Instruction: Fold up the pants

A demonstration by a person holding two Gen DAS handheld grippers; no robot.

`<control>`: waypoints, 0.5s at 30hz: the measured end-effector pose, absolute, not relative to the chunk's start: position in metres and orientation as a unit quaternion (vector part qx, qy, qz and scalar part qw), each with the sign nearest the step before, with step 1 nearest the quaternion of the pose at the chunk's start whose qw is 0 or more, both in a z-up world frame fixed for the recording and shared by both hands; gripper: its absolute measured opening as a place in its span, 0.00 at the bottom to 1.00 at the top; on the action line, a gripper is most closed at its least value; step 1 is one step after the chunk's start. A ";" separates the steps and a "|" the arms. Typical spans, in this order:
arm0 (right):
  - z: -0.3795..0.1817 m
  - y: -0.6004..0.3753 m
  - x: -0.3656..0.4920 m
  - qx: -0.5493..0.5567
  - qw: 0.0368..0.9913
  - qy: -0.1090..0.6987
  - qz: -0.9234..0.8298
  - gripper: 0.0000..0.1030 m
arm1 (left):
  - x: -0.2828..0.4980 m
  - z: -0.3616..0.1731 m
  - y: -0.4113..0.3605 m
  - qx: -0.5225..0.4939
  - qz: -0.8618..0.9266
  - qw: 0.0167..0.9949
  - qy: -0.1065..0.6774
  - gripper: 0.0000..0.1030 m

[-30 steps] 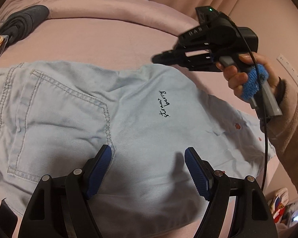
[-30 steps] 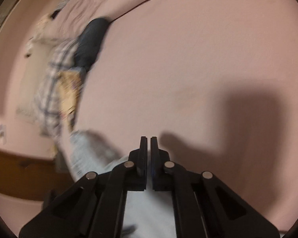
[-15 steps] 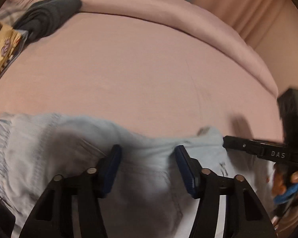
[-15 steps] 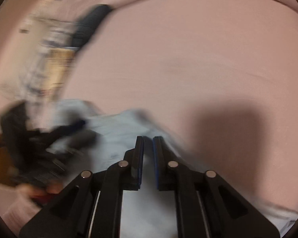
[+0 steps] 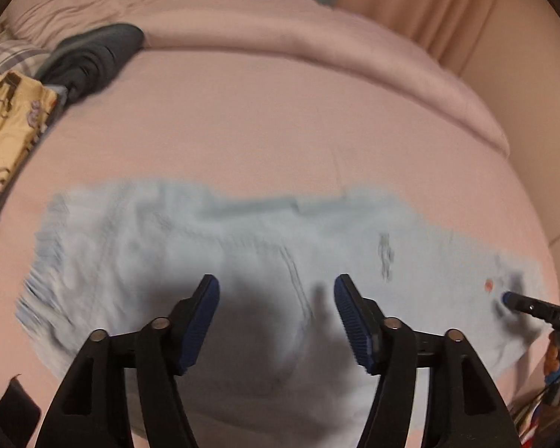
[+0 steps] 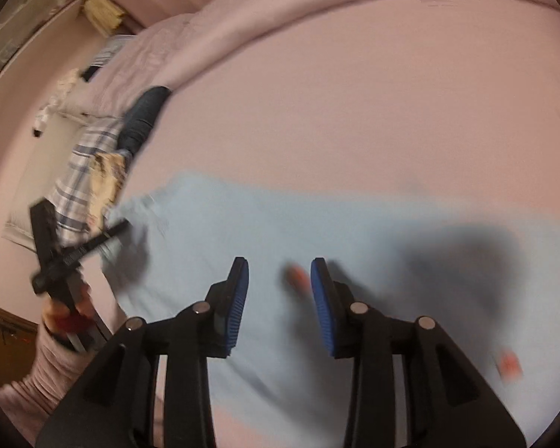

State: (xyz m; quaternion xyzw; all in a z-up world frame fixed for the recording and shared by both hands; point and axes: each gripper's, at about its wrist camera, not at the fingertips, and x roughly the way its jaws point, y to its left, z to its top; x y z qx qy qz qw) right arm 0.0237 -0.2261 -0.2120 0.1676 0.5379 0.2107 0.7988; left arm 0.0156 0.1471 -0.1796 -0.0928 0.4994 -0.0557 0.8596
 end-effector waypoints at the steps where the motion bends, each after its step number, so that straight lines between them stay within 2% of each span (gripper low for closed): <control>1: -0.221 -0.243 0.011 0.161 0.798 0.549 0.190 0.33 | 0.016 -0.189 0.145 -0.088 -0.048 0.851 0.516 0.63; 2: -0.230 -0.259 0.002 0.164 0.793 0.560 0.174 0.28 | 0.015 -0.195 0.143 -0.077 -0.039 0.848 0.523 0.63; 4: -0.233 -0.288 -0.019 0.227 0.782 0.550 0.185 0.27 | 0.012 -0.189 0.129 -0.042 -0.036 0.852 0.521 0.63; 6: -0.224 -0.304 -0.035 0.247 0.785 0.542 0.169 0.29 | 0.010 -0.180 0.122 -0.049 -0.055 0.852 0.519 0.63; 10: -0.192 -0.367 -0.085 0.294 0.826 0.473 0.086 0.42 | 0.011 -0.156 0.087 -0.039 -0.103 0.862 0.495 0.64; 15: -0.195 -0.421 -0.137 0.367 0.823 0.433 -0.012 0.51 | 0.017 -0.149 0.024 -0.042 -0.196 0.845 0.496 0.65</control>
